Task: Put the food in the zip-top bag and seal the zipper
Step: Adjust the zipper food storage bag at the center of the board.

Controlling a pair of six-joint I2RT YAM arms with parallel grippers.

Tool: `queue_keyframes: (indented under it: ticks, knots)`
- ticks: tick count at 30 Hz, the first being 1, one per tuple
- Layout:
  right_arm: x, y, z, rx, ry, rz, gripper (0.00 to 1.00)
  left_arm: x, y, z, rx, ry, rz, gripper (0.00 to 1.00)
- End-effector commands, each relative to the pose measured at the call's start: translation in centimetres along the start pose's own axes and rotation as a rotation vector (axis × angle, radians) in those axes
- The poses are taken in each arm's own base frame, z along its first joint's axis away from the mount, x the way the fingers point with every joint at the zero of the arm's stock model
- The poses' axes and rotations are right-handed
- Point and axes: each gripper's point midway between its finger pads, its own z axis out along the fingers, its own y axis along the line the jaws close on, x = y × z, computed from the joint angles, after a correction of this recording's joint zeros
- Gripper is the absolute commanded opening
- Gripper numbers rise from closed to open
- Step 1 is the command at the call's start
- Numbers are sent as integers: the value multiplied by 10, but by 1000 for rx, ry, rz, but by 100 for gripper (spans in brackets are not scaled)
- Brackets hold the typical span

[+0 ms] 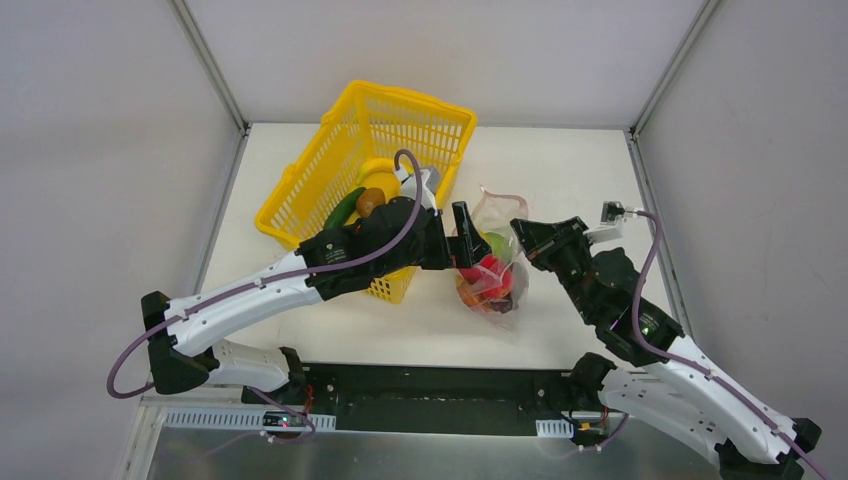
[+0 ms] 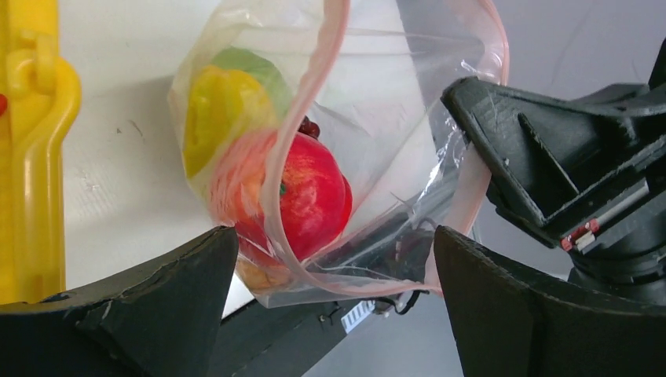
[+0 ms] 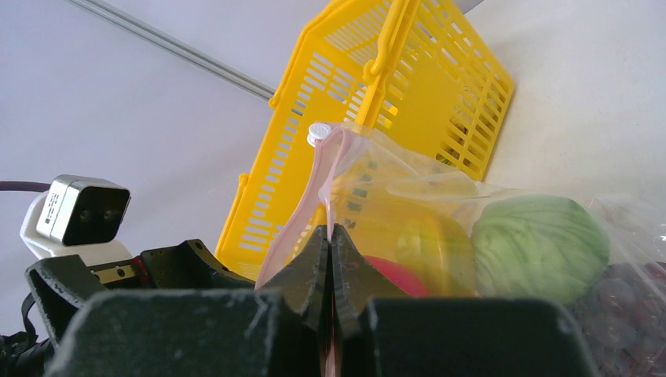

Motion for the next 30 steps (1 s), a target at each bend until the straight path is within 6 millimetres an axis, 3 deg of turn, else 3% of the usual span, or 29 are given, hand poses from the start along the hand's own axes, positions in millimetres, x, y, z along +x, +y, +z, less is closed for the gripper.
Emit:
queue_keyframes:
  ticks: [1, 5, 10, 22, 25, 30]
  knots:
    - [-14, 23, -2, -75, -35, 17, 0, -23, -11, -3, -2, -97, -79, 96]
    - [-14, 22, -2, -70, -34, 5, 0, -25, -10, -5, -1, -109, -66, 75]
    - [-14, 22, -2, -68, -31, 2, 0, -21, -11, -6, -15, -61, -7, 62]
    - [-10, 33, -9, -127, 15, -33, 0, -18, -12, 0, -48, 11, 168, 1]
    - [-8, 42, -18, -183, 48, -68, 0, -32, -15, -5, -65, -10, 250, 0]
    - [-25, 53, -36, -239, 19, -97, 0, -64, -35, -12, -37, -63, 386, 0]
